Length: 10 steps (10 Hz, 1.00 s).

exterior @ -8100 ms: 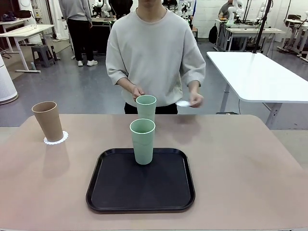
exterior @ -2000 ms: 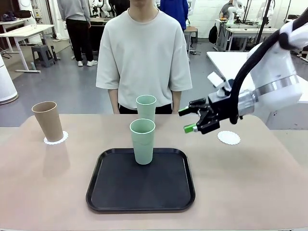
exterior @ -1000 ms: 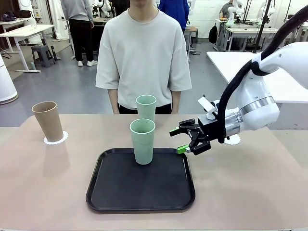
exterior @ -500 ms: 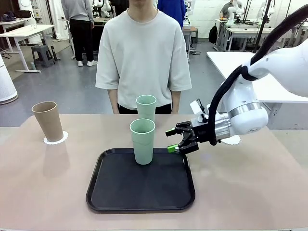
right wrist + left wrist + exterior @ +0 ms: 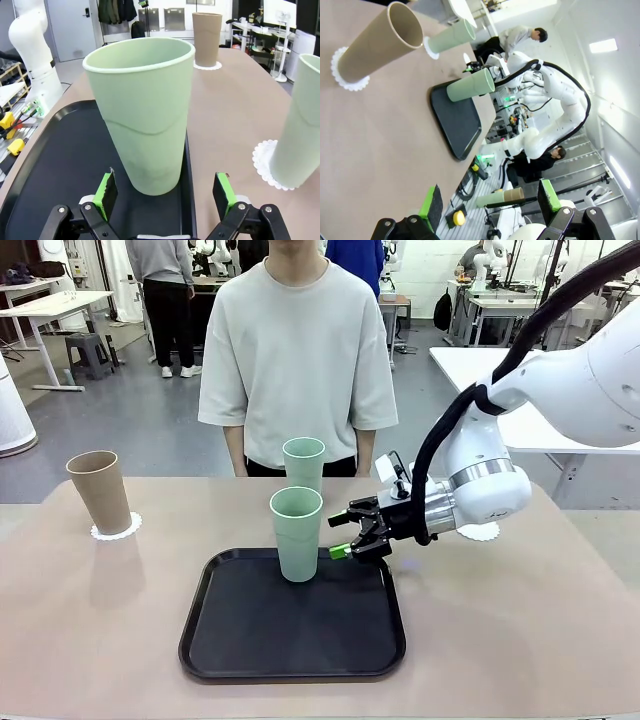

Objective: Place coasters on the table and set cups on them.
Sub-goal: Take one Reusable plastic cup from the Flat Tray and place it on a coaster set by the human.

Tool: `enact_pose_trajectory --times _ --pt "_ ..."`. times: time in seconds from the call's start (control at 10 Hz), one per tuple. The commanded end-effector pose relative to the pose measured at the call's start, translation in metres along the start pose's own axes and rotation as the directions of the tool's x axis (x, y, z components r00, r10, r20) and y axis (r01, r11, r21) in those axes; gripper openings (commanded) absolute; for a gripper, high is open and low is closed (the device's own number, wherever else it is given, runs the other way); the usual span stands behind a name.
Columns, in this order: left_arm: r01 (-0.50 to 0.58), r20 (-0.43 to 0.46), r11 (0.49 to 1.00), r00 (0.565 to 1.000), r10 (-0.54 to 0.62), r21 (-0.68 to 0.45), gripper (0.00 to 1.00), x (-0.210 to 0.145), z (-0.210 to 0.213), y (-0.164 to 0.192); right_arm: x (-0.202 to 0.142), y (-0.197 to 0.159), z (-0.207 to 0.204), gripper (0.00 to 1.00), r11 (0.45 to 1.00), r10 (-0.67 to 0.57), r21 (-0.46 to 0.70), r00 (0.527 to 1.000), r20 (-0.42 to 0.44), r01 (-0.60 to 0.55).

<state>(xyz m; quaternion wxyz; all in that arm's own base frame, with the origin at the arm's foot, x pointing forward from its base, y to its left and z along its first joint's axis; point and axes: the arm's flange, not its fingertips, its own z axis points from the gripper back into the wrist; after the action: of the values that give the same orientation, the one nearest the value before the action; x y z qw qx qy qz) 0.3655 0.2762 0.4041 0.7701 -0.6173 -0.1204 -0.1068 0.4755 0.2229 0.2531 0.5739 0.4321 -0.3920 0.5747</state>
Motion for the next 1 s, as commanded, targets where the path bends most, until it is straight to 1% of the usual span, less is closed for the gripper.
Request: enact_pose_trajectory --times 0.0,0.4,0.7,0.9 --pt "0.002 0.004 1.000 1.000 -0.002 0.003 1.00 -0.001 0.000 -0.002 0.002 -0.004 -0.010 1.00 1.000 -0.003 0.013 1.000 0.008 0.003" --pt "0.002 0.004 1.000 1.000 -0.002 0.003 1.00 -0.001 0.000 -0.002 0.002 0.007 -0.015 1.00 0.999 0.002 0.048 1.000 0.020 -0.003" --pt "0.002 0.004 1.000 1.000 -0.002 0.003 1.00 -0.001 0.000 -0.002 -0.004 0.017 -0.022 1.00 0.997 -0.004 0.076 1.000 0.016 0.003" --pt "0.002 0.004 1.000 1.000 -0.002 0.003 1.00 -0.001 0.000 -0.002 -0.002 0.023 -0.029 1.00 0.996 0.011 0.092 1.000 0.022 -0.013"
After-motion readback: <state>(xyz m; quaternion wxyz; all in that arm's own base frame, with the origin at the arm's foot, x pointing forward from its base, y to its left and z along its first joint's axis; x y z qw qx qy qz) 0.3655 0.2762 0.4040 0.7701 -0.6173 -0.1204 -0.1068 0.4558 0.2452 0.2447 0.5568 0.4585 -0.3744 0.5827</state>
